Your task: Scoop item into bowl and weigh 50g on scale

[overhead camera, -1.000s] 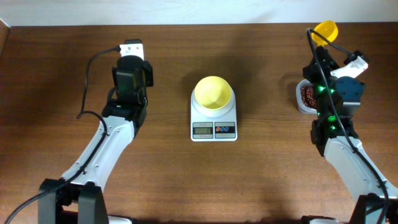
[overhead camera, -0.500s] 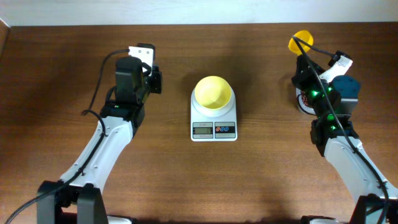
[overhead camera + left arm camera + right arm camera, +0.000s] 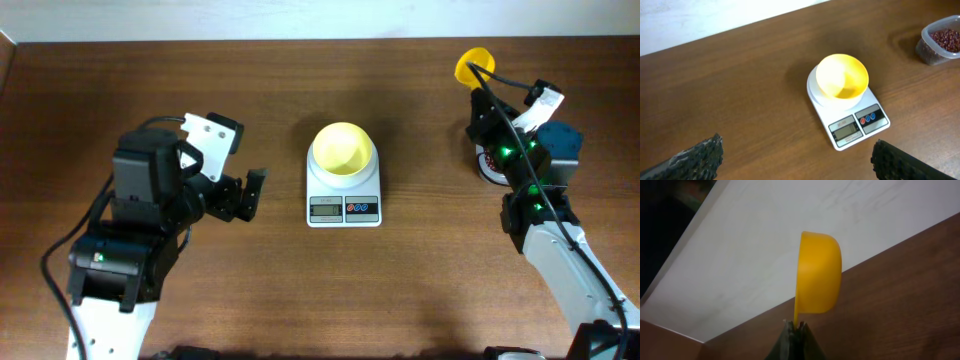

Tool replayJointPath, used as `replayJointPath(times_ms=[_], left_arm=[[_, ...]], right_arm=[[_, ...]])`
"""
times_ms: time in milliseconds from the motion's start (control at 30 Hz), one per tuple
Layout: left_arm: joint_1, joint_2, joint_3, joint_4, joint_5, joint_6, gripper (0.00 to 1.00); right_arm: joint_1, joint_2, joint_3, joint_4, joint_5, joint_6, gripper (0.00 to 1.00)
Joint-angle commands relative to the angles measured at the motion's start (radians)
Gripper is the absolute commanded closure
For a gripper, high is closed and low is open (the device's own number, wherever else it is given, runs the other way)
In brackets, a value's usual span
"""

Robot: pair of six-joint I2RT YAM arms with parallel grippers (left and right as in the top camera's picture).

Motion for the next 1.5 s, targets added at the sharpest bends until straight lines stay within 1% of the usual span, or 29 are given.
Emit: replayJointPath(times_ms=[0, 33, 100, 200, 233, 300, 367, 400, 500, 533, 567, 600, 667, 733, 1133, 1267, 1467], left_arm=[[0.002, 0.004, 0.011, -0.021, 0.028, -0.002, 0.01], [0.002, 0.003, 0.012, -0.018, 0.068, 0.09, 0.01], [0.002, 0.003, 0.012, -0.036, 0.217, 0.288, 0.01], [0.002, 0.008, 0.012, -0.079, 0.294, 0.432, 0.01], [0.002, 0.008, 0.012, -0.098, 0.298, 0.454, 0.01], [0.002, 0.01, 0.012, -0.114, 0.292, 0.458, 0.01], [0.002, 0.01, 0.012, -0.105, 0.246, 0.458, 0.01], [0.002, 0.01, 0.012, -0.094, 0.219, 0.458, 0.01], [0.002, 0.01, 0.012, -0.047, 0.217, 0.458, 0.01], [0.002, 0.01, 0.012, -0.038, 0.217, 0.458, 0.01], [0.002, 0.01, 0.012, -0.03, 0.217, 0.458, 0.01], [0.002, 0.01, 0.012, -0.024, 0.217, 0.458, 0.01], [0.002, 0.01, 0.012, -0.016, 0.217, 0.458, 0.01], [0.002, 0.01, 0.012, -0.015, 0.217, 0.458, 0.01], [0.002, 0.01, 0.012, -0.025, 0.234, 0.456, 0.01], [0.004, 0.01, 0.012, -0.027, 0.247, 0.344, 0.01], [0.004, 0.031, 0.012, -0.054, 0.316, 0.344, 0.01]], right_arm=[[-0.006, -0.019, 0.017, 0.011, -0.06, -0.014, 0.96], [-0.006, -0.019, 0.017, 0.012, -0.056, -0.014, 0.96], [-0.006, -0.019, 0.017, 0.012, -0.056, -0.014, 0.96], [-0.006, -0.019, 0.017, 0.011, -0.056, -0.014, 0.96], [-0.006, -0.019, 0.017, 0.011, -0.056, -0.014, 0.96], [-0.006, -0.019, 0.017, 0.011, -0.057, -0.014, 0.96], [-0.007, -0.019, 0.017, 0.01, -0.088, -0.013, 0.96], [-0.01, -0.019, 0.017, 0.005, -0.133, -0.013, 0.96], [-0.049, -0.019, 0.016, -0.018, -0.301, 0.013, 0.96], [-0.063, -0.019, 0.016, -0.018, -0.33, 0.059, 0.96], [-0.091, -0.019, 0.016, -0.019, -0.384, 0.15, 0.96], [-0.112, -0.019, 0.016, -0.019, -0.447, 0.179, 0.96], [-0.177, -0.019, 0.016, -0.019, -0.595, 0.178, 0.96], [-0.217, -0.019, 0.016, -0.019, -0.665, 0.179, 0.96], [-0.221, -0.019, 0.016, -0.018, -0.685, 0.171, 0.96], [-0.221, -0.019, 0.016, -0.018, -0.68, 0.171, 0.96], [-0.221, -0.019, 0.016, -0.018, -0.653, 0.171, 0.96]])
